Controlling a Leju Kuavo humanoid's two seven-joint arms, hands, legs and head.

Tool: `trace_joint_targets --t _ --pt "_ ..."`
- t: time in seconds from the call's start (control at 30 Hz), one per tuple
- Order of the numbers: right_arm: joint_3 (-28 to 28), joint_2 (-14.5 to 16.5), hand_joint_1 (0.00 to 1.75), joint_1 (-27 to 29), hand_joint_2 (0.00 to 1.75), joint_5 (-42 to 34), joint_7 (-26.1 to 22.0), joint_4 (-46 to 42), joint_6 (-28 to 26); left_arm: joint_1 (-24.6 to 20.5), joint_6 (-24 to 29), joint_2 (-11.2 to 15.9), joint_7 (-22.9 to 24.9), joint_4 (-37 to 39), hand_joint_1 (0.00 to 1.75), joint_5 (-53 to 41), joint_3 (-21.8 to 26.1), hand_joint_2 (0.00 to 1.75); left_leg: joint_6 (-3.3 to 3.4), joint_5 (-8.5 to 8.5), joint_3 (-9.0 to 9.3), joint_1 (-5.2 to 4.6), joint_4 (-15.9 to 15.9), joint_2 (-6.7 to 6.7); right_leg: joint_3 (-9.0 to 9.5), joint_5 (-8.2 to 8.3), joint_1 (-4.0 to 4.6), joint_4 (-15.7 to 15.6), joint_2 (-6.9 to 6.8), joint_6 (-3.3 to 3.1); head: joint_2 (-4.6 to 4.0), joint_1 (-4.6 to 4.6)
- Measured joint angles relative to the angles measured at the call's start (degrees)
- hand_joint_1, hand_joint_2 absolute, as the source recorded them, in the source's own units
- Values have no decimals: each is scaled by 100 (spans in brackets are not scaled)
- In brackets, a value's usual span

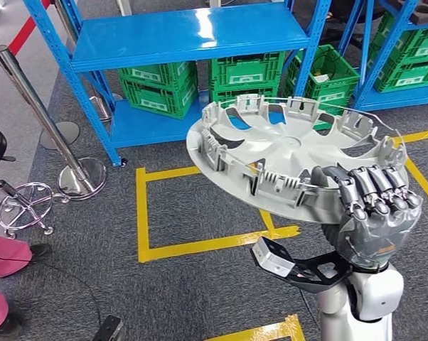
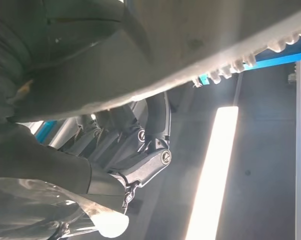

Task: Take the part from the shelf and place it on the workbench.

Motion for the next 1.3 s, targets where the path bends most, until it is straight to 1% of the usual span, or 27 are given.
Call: trace_joint_targets --t 0.1,0.13,0.27,0.33,0.47,0.7,0.83,0.93,1.1,1.17,1.2,1.23,1.27,1.3 --pt "2 -2 175 10 175 1 23 7 0 14 -5 -21 -1 1 0 1 3 0 -26 6 -15 -5 -70 0 -46 18 13 15 -3 -20 0 8" --pt "2 -2 175 13 175 1 25 10 0 17 -6 -23 -1 1 0 1 4 0 -18 10 -23 -12 -66 0 -48 35 6 5 -3 -13 0 7" --pt "2 -2 175 16 175 0 28 14 0 11 -6 -26 -1 1 0 2 8 0 20 31 -45 -38 -62 1 -51 79 -23 -33 -1 53 0 6" --pt "2 -2 175 17 175 0 28 14 0 11 -9 -30 -1 1 0 2 8 0 29 36 -52 -45 -58 2 -55 91 -29 -40 0 72 0 6" --pt "3 -2 175 18 175 0 84 16 0 10 -13 -31 -1 0 0 1 11 0 45 45 -67 -52 -52 2 -67 102 -35 -42 -1 89 0 5" --pt "17 -49 175 38 175 1 504 111 0 11 -15 -31 -1 1 0 -4 26 0 46 46 -71 -49 -51 2 -76 105 -33 -40 -1 92 0 4" --pt "141 -231 175 109 175 -6 872 165 0 13 -8 -30 -1 1 0 -40 29 0 46 47 -75 -45 -52 2 -80 105 -30 -38 1 91 0 4" --pt "192 -296 175 111 175 3 913 226 0 10 -3 -31 5 1 0 -59 30 0 46 48 -76 -44 -52 3 -83 105 -29 -38 3 91 0 3" --pt "308 -311 175 155 175 2 974 276 0 17 11 -29 17 1 0 -91 34 0 51 45 -82 -47 -39 2 -82 112 -34 -44 2 98 0 3" --pt "384 -314 175 173 175 2 1073 293 0 15 13 -18 17 1 0 -109 46 0 91 44 -94 -60 -14 3 -83 133 -49 -59 2 128 0 0" --pt "423 -314 175 180 175 1 1118 298 0 13 13 -12 18 1 0 -114 54 0 123 55 -97 -66 -20 3 -81 151 -52 -76 5 153 0 -1" --pt "454 -315 175 184 175 1 1148 299 -1 12 14 -9 19 1 0 -114 61 0 158 90 -82 -47 -72 14 -89 150 -50 -80 8 171 0 -1" --pt "475 -317 175 187 175 -1 1168 300 -1 11 14 -13 19 0 0 -115 64 0 188 131 -62 -31 -137 34 -115 113 -45 -55 13 186 0 3" --pt "490 -320 175 188 175 -1 1181 300 -1 9 14 -15 20 0 0 -116 68 0 216 170 -46 -12 -200 58 -181 14 -41 66 17 200 0 10"
